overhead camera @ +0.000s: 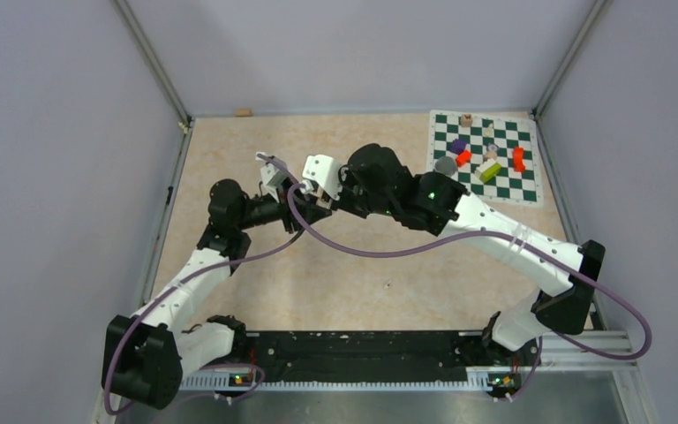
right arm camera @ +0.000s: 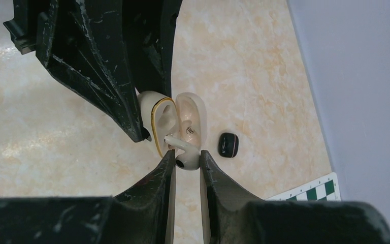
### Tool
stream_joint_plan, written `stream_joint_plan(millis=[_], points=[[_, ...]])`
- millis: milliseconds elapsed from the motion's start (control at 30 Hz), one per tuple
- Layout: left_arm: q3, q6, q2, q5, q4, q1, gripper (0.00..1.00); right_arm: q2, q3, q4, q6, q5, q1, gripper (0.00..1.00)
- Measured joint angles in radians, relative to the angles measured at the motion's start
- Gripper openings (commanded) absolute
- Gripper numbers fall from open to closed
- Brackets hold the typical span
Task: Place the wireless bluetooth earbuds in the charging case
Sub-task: Insert the right earbud into the right side groove of the charging case.
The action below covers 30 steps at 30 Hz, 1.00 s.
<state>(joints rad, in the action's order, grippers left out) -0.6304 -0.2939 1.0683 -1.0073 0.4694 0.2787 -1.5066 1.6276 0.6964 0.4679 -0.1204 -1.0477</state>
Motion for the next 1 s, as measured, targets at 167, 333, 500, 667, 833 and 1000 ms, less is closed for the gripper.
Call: stream_joint_plan(millis=[167, 333, 500, 667, 833, 1000], points=[[0.023, -0.034, -0.009, 0.001, 0.090, -0.011, 0.02, 0.000, 0.005, 0.002, 0.009, -0.019, -0.006, 0.19], [0.174, -0.105, -0.026, 0.002, 0.375, -0.035, 0.02, -0.001, 0.013, 0.015, 0.058, -0.109, -0.044, 0.20], [0.272, -0.128, -0.026, 0.016, 0.541, -0.056, 0.00, -0.002, 0.052, 0.023, 0.129, -0.196, -0.109, 0.20], [0.317, -0.122, -0.030, 0.032, 0.674, -0.061, 0.05, -0.004, 0.058, 0.024, 0.171, -0.245, -0.137, 0.20], [0.329, -0.107, -0.049, 0.049, 0.721, -0.062, 0.05, -0.011, 0.058, 0.030, 0.197, -0.274, -0.164, 0.20], [0.330, -0.103, -0.069, 0.055, 0.748, -0.068, 0.04, -0.023, 0.058, 0.031, 0.203, -0.280, -0.181, 0.19]])
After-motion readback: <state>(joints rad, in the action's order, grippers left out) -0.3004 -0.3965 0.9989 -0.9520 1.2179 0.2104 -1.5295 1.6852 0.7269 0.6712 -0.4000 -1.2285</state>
